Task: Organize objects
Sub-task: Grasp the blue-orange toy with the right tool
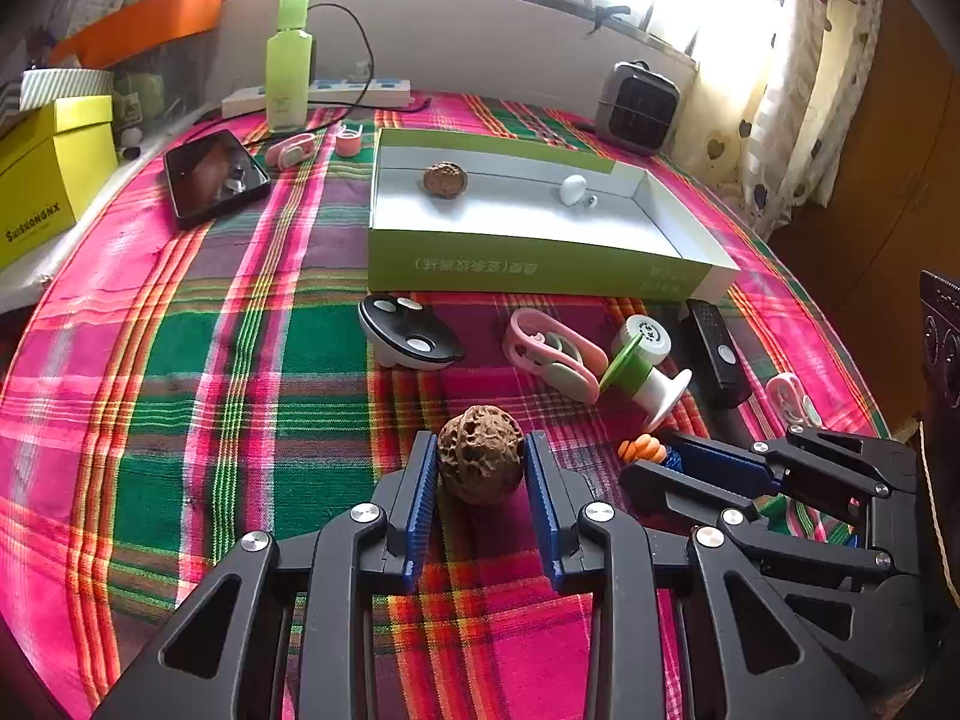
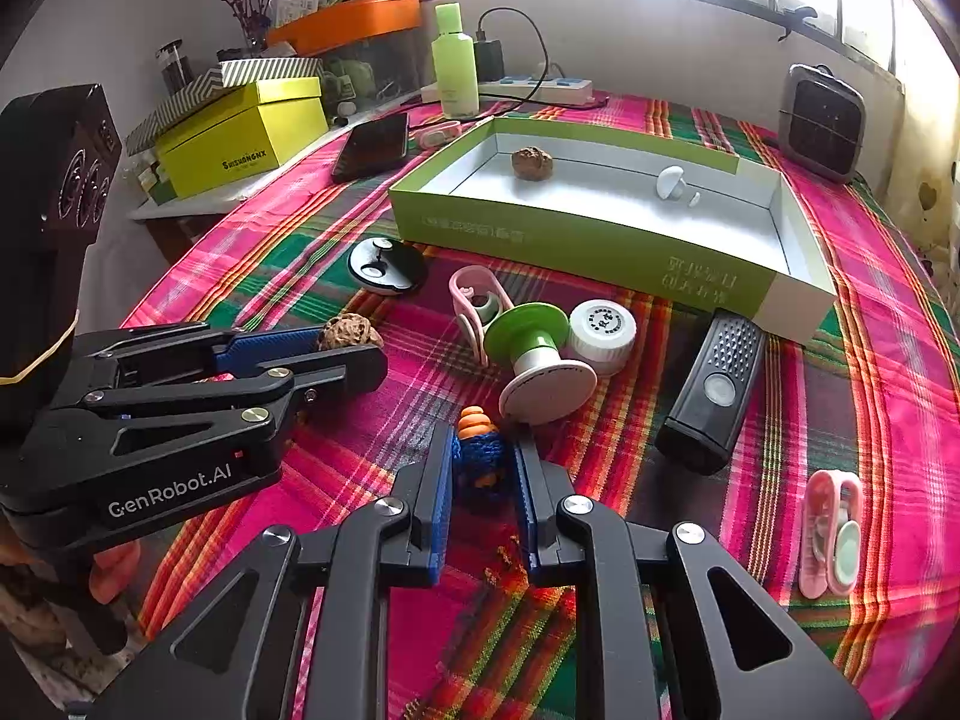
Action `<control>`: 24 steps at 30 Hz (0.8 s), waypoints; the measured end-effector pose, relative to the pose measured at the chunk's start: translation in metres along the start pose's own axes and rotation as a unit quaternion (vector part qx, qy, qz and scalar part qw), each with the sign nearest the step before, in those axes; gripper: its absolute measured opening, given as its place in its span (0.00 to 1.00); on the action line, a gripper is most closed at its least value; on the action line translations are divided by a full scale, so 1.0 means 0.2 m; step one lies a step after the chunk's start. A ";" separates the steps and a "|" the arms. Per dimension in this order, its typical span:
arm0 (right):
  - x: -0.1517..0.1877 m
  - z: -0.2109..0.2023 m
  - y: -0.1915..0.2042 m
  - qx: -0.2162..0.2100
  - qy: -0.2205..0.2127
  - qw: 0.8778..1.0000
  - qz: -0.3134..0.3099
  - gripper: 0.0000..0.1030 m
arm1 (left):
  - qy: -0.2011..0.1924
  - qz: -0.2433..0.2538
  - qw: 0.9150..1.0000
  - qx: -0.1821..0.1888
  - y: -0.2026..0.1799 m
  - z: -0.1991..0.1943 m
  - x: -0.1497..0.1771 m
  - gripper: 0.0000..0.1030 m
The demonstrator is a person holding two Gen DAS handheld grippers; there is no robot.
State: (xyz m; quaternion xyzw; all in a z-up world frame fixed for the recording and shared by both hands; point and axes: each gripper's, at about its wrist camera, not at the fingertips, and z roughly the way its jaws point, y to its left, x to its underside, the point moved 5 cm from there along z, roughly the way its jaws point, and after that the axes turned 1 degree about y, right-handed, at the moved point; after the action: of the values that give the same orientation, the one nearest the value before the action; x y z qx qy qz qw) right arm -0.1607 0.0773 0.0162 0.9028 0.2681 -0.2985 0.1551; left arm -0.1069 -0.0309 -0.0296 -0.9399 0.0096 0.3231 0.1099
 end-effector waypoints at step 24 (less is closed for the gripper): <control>-0.04 -0.09 0.03 -0.016 -0.026 1.000 0.002 0.19 | -0.024 0.019 0.999 -0.014 -0.03 -0.09 -0.05 0.27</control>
State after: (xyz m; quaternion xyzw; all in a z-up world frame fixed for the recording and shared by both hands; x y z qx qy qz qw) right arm -0.1551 0.0763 0.0361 0.8926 0.2670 -0.3176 0.1767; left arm -0.1042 -0.0291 -0.0086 -0.9330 0.0201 0.3476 0.0912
